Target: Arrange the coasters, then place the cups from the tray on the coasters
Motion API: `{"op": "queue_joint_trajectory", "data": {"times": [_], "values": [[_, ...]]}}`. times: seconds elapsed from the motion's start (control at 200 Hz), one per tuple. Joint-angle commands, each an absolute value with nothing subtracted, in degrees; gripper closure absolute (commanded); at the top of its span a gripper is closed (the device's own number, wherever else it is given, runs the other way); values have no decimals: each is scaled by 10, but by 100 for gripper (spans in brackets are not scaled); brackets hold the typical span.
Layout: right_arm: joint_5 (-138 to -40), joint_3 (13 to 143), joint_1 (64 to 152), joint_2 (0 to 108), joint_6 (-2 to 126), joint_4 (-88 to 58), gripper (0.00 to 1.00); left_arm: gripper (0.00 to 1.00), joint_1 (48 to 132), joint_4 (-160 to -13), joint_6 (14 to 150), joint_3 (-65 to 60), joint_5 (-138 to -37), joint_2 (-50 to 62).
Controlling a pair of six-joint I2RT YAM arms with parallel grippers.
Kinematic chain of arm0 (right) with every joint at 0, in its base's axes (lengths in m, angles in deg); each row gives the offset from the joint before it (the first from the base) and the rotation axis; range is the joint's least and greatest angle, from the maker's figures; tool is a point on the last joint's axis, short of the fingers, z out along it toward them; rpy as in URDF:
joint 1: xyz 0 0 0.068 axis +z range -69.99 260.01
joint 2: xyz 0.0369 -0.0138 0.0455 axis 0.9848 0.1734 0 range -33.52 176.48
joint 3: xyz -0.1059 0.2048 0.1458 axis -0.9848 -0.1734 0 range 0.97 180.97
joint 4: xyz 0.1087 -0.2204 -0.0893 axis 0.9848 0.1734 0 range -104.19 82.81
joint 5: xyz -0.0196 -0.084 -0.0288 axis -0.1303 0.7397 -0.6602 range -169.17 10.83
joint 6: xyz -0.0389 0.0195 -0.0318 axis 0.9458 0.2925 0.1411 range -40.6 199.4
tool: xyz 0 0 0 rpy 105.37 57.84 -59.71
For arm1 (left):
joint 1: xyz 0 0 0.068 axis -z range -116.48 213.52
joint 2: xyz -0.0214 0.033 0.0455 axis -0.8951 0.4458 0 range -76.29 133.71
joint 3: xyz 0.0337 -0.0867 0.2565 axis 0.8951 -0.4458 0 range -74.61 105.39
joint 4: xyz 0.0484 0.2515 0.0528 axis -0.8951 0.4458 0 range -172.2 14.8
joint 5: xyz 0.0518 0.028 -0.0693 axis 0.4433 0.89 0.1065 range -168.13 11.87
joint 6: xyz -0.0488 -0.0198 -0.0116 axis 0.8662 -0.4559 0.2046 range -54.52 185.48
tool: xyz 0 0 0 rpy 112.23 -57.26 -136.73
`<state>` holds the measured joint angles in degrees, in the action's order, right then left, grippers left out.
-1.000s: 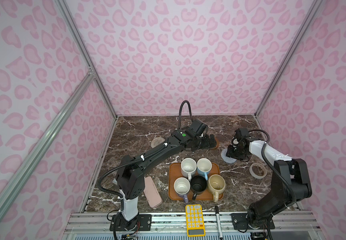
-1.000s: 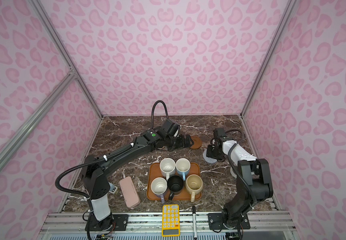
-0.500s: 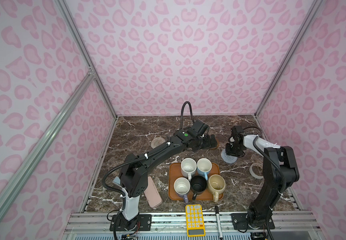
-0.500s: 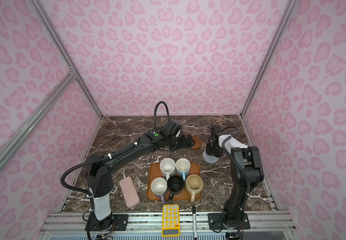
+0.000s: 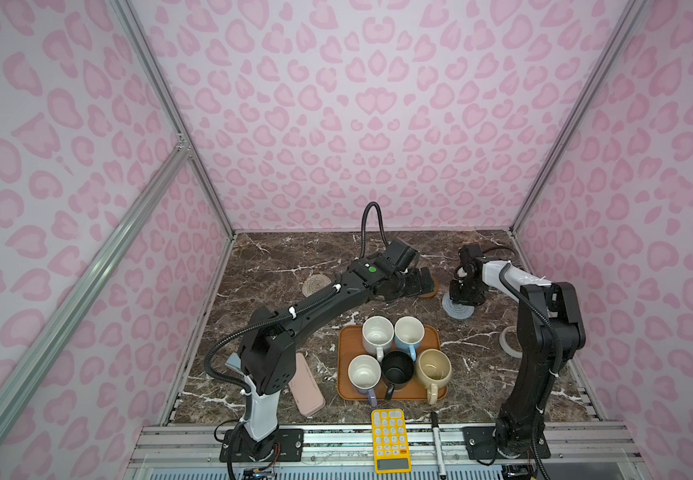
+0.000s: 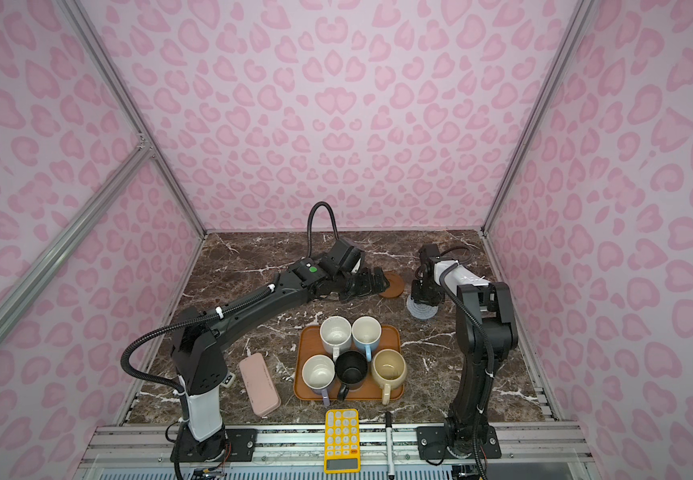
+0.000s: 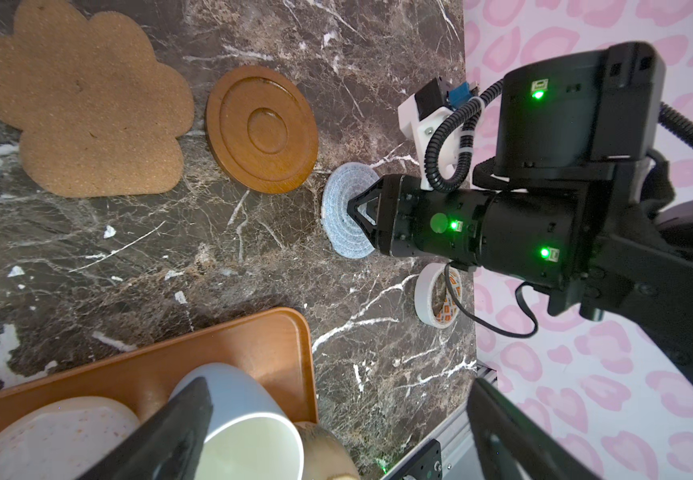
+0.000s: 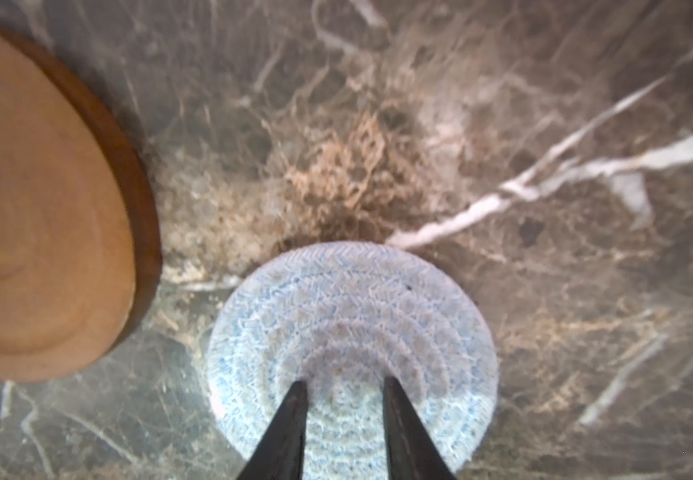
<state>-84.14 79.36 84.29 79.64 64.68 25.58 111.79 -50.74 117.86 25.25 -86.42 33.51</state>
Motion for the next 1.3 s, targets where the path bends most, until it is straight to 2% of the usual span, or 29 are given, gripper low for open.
{"op": "queue_joint_trajectory", "data": {"times": [0.0, 0.25, 0.58, 0.945, 1.22, 1.295], "values": [[-830, 811, 836, 813, 648, 274, 68, 2, 1117, -518, 1183, 259, -851, 336], [-864, 856, 807, 848, 660, 278, 68, 2, 1117, -522, 1190, 253, -853, 338], [-864, 918, 819, 882, 666, 296, 68, 2, 1117, -537, 1199, 239, -852, 335], [-870, 916, 821, 874, 665, 287, 69, 2, 1117, -540, 1205, 236, -847, 328], [-883, 955, 821, 859, 667, 308, 63, 2, 1117, -535, 1195, 241, -839, 312], [-884, 954, 824, 837, 669, 316, 56, 2, 1116, -526, 1192, 239, -830, 300]]}}
